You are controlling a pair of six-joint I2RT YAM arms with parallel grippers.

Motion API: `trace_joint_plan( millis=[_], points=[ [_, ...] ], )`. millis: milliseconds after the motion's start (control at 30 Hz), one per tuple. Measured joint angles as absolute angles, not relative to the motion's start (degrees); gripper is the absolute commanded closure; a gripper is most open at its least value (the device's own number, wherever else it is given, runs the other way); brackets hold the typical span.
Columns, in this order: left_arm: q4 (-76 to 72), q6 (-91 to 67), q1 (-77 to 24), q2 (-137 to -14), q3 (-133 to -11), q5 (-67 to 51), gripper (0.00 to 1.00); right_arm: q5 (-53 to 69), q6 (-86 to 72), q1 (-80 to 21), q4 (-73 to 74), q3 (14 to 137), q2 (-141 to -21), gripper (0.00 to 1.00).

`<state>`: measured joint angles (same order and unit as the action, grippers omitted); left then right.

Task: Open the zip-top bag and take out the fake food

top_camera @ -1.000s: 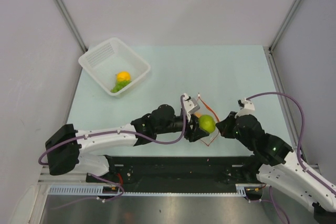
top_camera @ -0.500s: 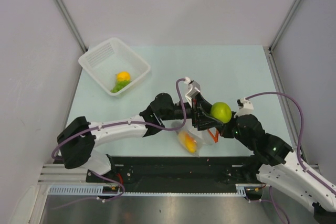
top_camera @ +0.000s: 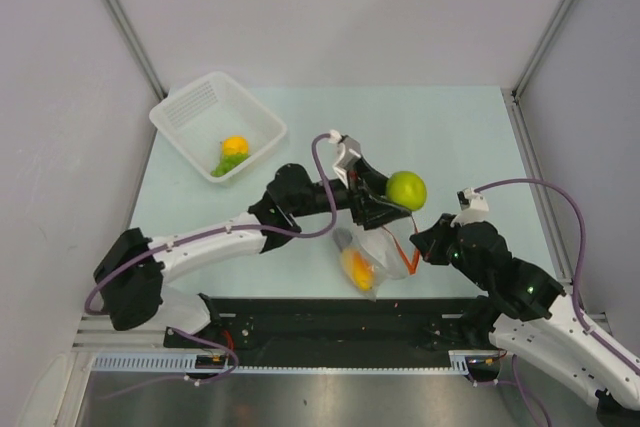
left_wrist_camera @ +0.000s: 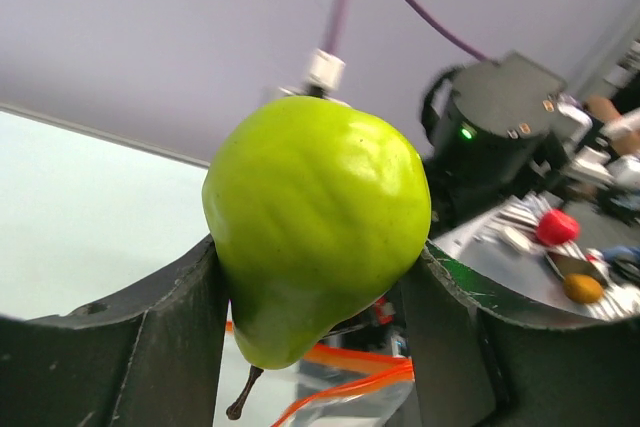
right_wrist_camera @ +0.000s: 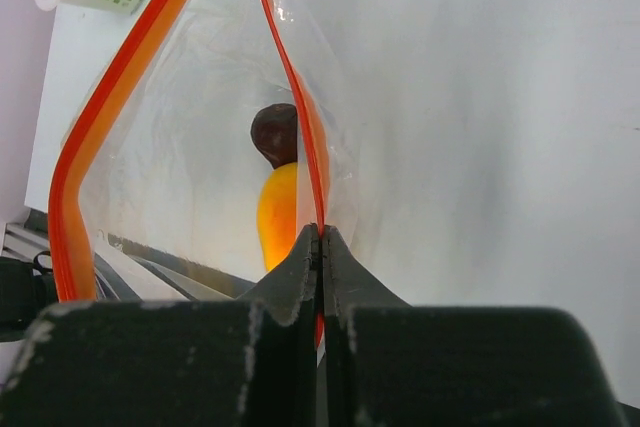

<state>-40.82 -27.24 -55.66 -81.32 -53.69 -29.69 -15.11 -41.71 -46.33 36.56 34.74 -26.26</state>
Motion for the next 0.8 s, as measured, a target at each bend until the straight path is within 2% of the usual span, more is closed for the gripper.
trace_joint_plan(
  millis=[167, 300, 333, 367, 467, 500, 667, 800],
  points=[
    [-32.4, -25.3, -47.8, -72.7, -53.7, -24.8, 0.96, -15.9, -41.4, -46.3, 37.1, 34.8, -25.7, 1.00],
    [-20.3, -26.1, -40.7, -66.6, -54.9, -8.8, 0.97, -16.2, -41.3, -46.3, 37.5, 34.9, -25.7, 1.00],
    [-16.2, -27.0, -38.0, -65.9, -55.7, -3.8, 0.95, -16.3, -41.2, -46.3, 37.5, 34.9, -25.7, 1.00],
    [-13.6, -27.7, -36.0, -65.8, -56.2, -0.7, 0.87, -16.3, -41.1, -46.3, 37.5, 34.9, -25.7, 1.00],
    [-5.7, -30.9, -26.9, -66.6, -56.7, 6.5, 0.84, -16.3, -40.7, -46.3, 37.6, 35.2, -25.7, 1.00],
    [-3.7, -32.0, -23.7, -67.4, -56.7, 7.6, 0.84, -16.3, -40.6, -46.3, 37.7, 35.2, -25.7, 1.00],
    [2.1, -37.6, -11.5, -76.1, -58.3, 5.3, 0.98, -16.7, -40.2, -46.3, 37.9, 35.4, -25.8, 1.00],
    [4.2, -40.1, -7.1, -88.6, -64.1, 0.3, 1.00, -16.7, -40.2, -46.3, 37.9, 35.4, -26.2, 1.00]
  ],
)
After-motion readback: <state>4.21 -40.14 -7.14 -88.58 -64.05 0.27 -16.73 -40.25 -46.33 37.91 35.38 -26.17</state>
